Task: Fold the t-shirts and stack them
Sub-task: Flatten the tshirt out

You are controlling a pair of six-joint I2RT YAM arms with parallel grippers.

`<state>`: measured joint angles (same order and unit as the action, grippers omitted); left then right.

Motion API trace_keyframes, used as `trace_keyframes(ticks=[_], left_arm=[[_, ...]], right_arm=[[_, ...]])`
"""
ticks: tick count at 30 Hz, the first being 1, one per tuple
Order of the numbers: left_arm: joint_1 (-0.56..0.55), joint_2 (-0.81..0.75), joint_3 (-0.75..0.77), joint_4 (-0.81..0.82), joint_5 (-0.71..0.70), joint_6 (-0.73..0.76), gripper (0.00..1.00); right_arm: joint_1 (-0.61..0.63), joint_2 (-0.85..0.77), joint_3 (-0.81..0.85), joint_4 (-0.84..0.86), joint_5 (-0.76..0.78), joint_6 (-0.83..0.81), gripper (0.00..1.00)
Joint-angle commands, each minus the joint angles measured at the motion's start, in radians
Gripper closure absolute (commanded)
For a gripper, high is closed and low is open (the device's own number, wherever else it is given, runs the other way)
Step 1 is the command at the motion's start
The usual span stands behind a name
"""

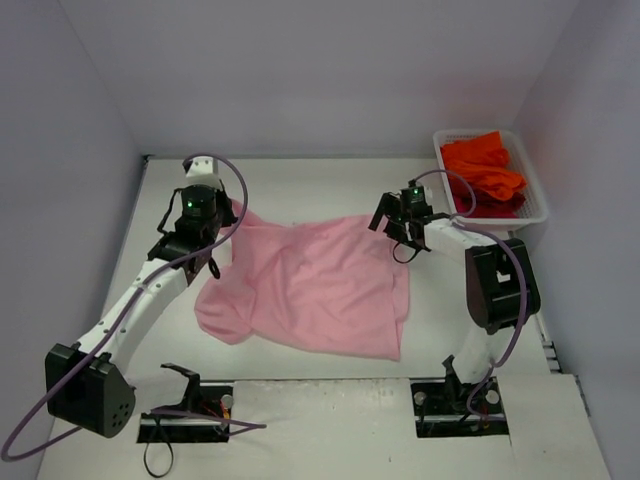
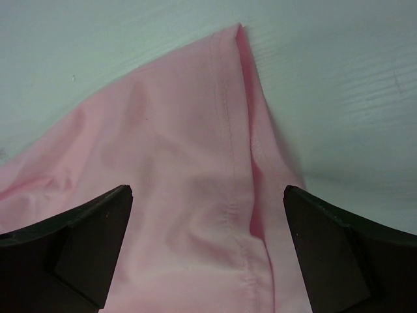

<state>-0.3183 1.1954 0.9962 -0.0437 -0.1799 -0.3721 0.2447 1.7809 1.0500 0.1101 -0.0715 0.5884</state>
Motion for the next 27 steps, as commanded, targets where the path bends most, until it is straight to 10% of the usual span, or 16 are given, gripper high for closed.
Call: trace_keyframes(ticks=[1, 27], left_arm=[[0.008, -0.022, 0.016, 0.073, 0.002, -0.013, 1.0], [0.028, -0.023, -0.014, 0.076, -0.009, -0.019, 1.0]], right_arm=[[-0.027, 0.0, 0.051, 0.065, -0.02, -0.022, 0.02], [-0.059, 0.132, 0.123, 0.129, -0.073, -0.044, 0.13]])
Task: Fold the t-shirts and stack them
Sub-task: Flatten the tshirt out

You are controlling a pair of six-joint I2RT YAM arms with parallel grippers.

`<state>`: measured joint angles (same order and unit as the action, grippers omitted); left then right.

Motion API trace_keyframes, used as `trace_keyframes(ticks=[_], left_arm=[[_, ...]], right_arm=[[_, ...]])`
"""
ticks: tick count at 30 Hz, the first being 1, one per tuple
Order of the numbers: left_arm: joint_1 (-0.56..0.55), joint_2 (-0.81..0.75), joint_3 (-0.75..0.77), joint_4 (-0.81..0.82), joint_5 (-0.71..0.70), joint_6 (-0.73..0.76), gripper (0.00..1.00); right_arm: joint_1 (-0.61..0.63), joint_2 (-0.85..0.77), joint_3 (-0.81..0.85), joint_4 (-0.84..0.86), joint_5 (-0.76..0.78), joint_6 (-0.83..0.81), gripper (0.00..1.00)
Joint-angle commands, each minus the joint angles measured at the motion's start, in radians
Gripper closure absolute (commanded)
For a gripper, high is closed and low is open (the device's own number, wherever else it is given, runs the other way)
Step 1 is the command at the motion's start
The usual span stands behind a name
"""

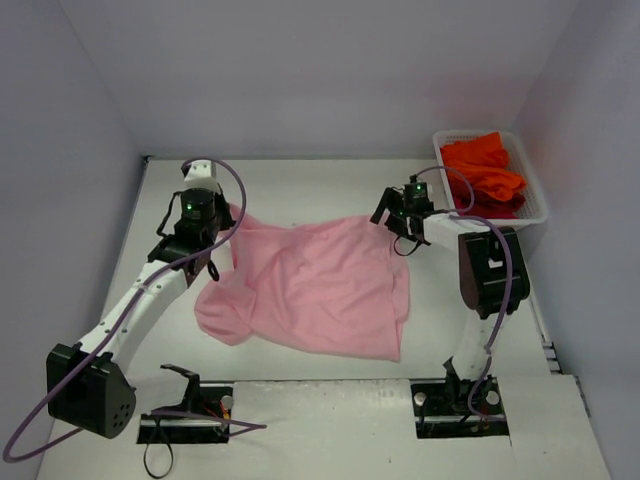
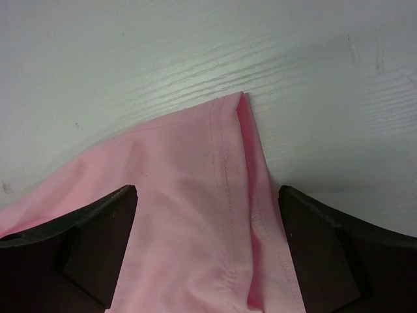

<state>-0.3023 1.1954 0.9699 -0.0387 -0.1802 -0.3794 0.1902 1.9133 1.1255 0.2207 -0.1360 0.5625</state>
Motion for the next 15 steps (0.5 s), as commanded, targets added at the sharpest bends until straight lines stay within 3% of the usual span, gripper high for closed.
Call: trace_keyframes(ticks=[1, 7, 10, 15], left_arm=[[0.012, -0.023, 0.009, 0.069, -0.008, -0.013, 1.0], [0.019, -0.023, 0.0, 0.071, -0.008, -0.015, 1.0], [0.022, -0.023, -0.003, 0.071, -0.008, -0.018, 1.0], [0.028, -0.017, -0.005, 0.072, -0.01, -0.021, 1.0]], right_arm=[[-0.006, 0.003, 0.054, 0.017, -0.008, -0.019, 0.13], [-0.009, 0.036, 0.054, 0.017, -0.013, -0.019, 0.25], [-0.009, 0.044, 0.046, 0.022, -0.011, -0.019, 0.38], [-0.008, 0.056, 0.049, 0.025, -0.014, -0.023, 0.74]])
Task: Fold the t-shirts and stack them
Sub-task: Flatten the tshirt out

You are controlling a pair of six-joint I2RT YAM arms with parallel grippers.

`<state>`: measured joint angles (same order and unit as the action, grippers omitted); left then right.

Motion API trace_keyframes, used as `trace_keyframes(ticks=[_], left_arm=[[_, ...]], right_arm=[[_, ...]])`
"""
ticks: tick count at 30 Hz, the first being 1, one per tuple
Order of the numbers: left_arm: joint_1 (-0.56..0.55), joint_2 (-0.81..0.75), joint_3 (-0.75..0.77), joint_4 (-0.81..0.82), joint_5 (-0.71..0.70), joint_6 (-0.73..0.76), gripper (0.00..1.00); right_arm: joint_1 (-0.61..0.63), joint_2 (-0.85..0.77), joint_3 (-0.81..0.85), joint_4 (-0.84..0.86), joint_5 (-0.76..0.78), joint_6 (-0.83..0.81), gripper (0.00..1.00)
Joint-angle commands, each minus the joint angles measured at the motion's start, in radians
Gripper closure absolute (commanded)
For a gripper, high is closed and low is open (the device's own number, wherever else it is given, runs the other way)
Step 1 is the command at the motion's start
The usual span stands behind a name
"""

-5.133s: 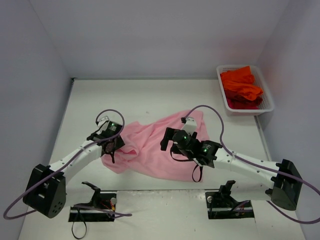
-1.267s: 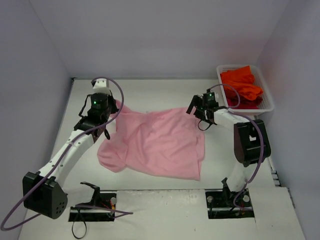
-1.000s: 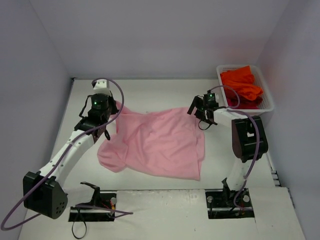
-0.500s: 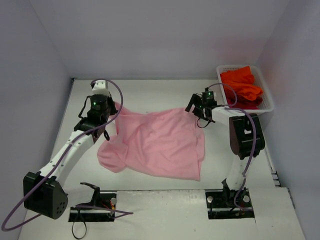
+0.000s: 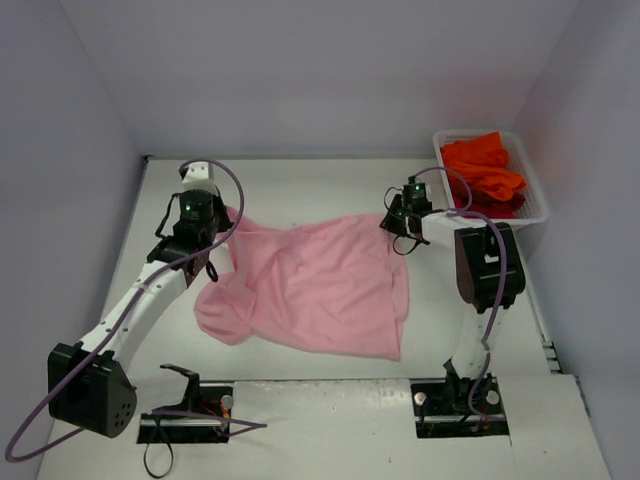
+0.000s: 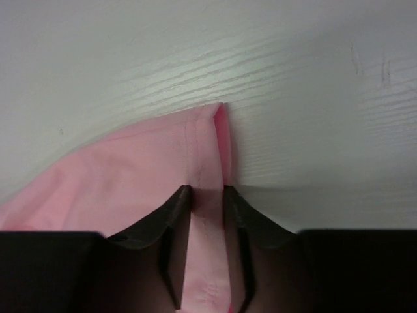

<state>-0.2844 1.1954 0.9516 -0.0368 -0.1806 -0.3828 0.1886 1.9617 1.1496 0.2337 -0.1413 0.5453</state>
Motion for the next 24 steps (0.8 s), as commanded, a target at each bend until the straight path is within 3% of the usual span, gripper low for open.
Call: trace_keyframes(ticks=[1, 2, 4, 12, 20, 24], left_arm=[[0.011, -0.016, 0.013, 0.072, -0.01, -0.018, 1.0], [0.011, -0.017, 0.01, 0.074, -0.01, -0.018, 1.0], [0.013, -0.016, 0.009, 0.074, -0.013, -0.018, 1.0], [0.045, -0.028, -0.008, 0.063, -0.037, -0.004, 1.0], [0.076, -0.051, -0.024, 0.078, -0.045, -0.021, 1.0], [0.074, -0.094, -0.065, 0.188, -0.051, -0.016, 1.0]], right_arm=[[-0.008, 0.011, 0.025, 0.012, -0.007, -0.007, 0.79], [-0.008, 0.012, 0.025, 0.012, -0.006, -0.007, 0.9], [-0.008, 0.011, 0.025, 0.012, -0.001, -0.007, 1.0], [-0.037, -0.041, 0.007, 0.004, 0.005, -0.019, 1.0], [-0.086, -0.214, -0.007, -0.04, -0.001, -0.047, 1.0], [-0.087, -0.299, 0.015, -0.066, -0.032, -0.057, 1.0]])
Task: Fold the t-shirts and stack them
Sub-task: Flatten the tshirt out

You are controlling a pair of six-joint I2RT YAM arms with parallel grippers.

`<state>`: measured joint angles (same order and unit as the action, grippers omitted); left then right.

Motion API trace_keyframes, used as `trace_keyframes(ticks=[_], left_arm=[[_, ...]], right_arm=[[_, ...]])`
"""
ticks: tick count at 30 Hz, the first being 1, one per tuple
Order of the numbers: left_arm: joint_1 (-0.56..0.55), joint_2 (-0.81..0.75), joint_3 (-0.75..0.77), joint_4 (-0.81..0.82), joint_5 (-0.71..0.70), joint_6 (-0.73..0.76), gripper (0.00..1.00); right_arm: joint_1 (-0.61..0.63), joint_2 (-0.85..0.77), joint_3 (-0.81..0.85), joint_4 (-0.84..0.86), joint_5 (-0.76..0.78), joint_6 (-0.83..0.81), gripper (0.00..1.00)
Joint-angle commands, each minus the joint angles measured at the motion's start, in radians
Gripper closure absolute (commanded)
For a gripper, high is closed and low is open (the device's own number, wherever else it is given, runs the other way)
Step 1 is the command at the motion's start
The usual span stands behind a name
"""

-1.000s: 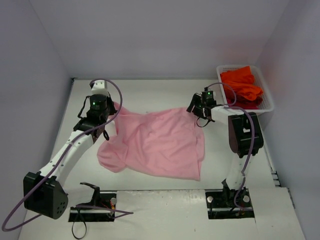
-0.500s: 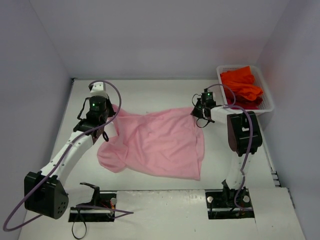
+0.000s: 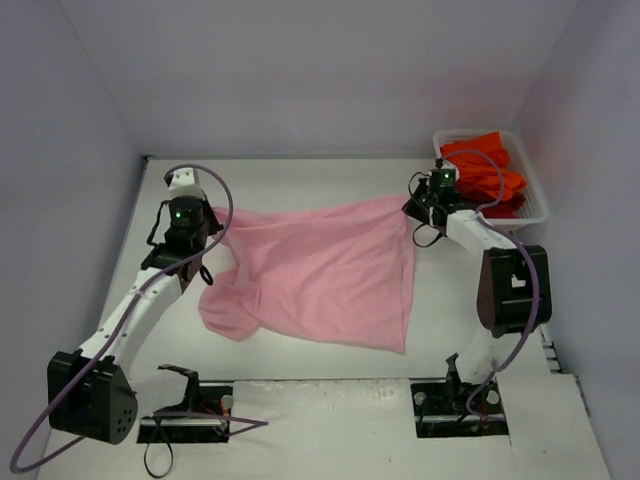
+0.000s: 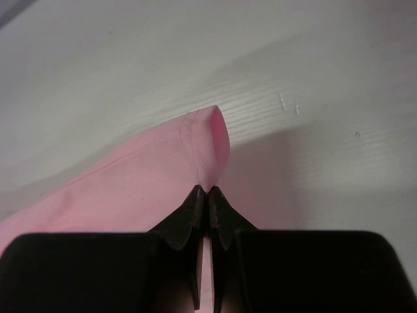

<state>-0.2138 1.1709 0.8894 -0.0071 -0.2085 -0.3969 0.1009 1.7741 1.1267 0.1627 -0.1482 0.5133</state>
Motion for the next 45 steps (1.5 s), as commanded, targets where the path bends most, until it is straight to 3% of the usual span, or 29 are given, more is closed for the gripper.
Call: trace_keyframes(ticks=[1, 11, 20, 32, 40, 45], left_arm=[[0.005, -0.079, -0.03, 0.183, -0.022, 0.0, 1.0], [0.005, -0.097, -0.09, 0.262, 0.014, -0.016, 1.0], [0.005, -0.126, -0.127, 0.265, 0.092, -0.069, 1.0], [0.002, -0.348, -0.156, 0.148, 0.123, -0.062, 1.0], [0.004, -0.488, -0.135, 0.101, 0.143, -0.053, 1.0], [0.002, -0.522, -0.063, 0.049, 0.248, -0.051, 1.0]], right_arm=[[0.002, -0.14, 0.045, -0.002, -0.037, -0.029, 1.0], [0.005, -0.303, 0.068, -0.074, -0.165, -0.053, 1.0], [0.017, -0.423, -0.047, -0.091, -0.211, -0.035, 1.0], [0.098, -0.579, -0.15, -0.149, -0.16, -0.036, 1.0], [0.134, -0.699, -0.099, -0.185, -0.14, -0.045, 1.0], [0.149, -0.757, -0.047, -0.209, -0.146, -0.056, 1.0]])
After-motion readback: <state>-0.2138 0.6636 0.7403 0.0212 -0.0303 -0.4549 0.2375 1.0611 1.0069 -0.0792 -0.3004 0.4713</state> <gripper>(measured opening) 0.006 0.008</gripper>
